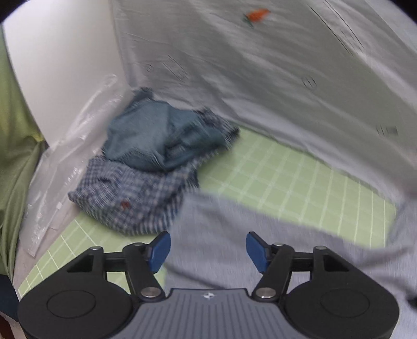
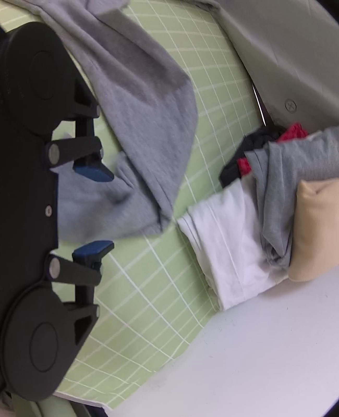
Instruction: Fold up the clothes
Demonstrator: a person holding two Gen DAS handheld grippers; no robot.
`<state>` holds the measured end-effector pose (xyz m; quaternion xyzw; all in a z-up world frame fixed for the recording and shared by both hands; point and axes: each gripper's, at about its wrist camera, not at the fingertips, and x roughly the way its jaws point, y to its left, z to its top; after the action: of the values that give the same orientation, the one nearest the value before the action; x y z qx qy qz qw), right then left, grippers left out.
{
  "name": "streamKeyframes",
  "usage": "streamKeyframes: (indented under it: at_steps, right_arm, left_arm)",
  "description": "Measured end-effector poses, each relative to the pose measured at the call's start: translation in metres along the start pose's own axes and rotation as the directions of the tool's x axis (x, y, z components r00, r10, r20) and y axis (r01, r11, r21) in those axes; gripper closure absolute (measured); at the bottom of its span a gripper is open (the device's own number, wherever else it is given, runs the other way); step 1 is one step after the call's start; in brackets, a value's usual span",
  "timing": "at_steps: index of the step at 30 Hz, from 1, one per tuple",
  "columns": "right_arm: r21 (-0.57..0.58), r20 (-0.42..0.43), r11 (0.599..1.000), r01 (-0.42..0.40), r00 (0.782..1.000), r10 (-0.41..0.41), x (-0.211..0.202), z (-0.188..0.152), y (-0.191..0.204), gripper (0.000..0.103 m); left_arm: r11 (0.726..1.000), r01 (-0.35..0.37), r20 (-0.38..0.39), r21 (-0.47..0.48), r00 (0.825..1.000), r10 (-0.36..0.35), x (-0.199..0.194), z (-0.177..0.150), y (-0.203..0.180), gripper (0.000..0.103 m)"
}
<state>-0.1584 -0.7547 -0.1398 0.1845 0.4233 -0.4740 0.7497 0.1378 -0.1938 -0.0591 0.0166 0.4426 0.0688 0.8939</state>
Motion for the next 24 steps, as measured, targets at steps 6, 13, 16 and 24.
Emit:
streamKeyframes:
  at_steps: [6,13,16,24]
  right_arm:
    - [0.059,-0.081,0.986,-0.157,0.984,0.161,-0.039,-0.049,0.039,0.034]
    - [0.008,-0.094,0.952,-0.306,0.948,0.305,-0.096,-0.109,0.108,0.025]
    - [0.018,-0.098,0.938,-0.347,0.933,0.347,-0.119,-0.129,0.140,0.022]
    - [-0.068,-0.092,0.894,-0.442,0.896,0.435,-0.171,-0.184,0.228,0.021]
  left_arm:
    - [0.993,0.114,-0.127,-0.012,0.985,-0.114,-0.002,-0.050,-0.002,0.028]
    - [0.971,0.235,-0.171,0.052,0.960,-0.223,-0.009,-0.076,0.015,0.013]
    - [0.958,0.280,-0.185,0.058,0.946,-0.265,-0.014,-0.080,0.033,0.009]
    - [0.925,0.373,-0.225,0.073,0.910,-0.349,-0.013,-0.086,0.088,0.005]
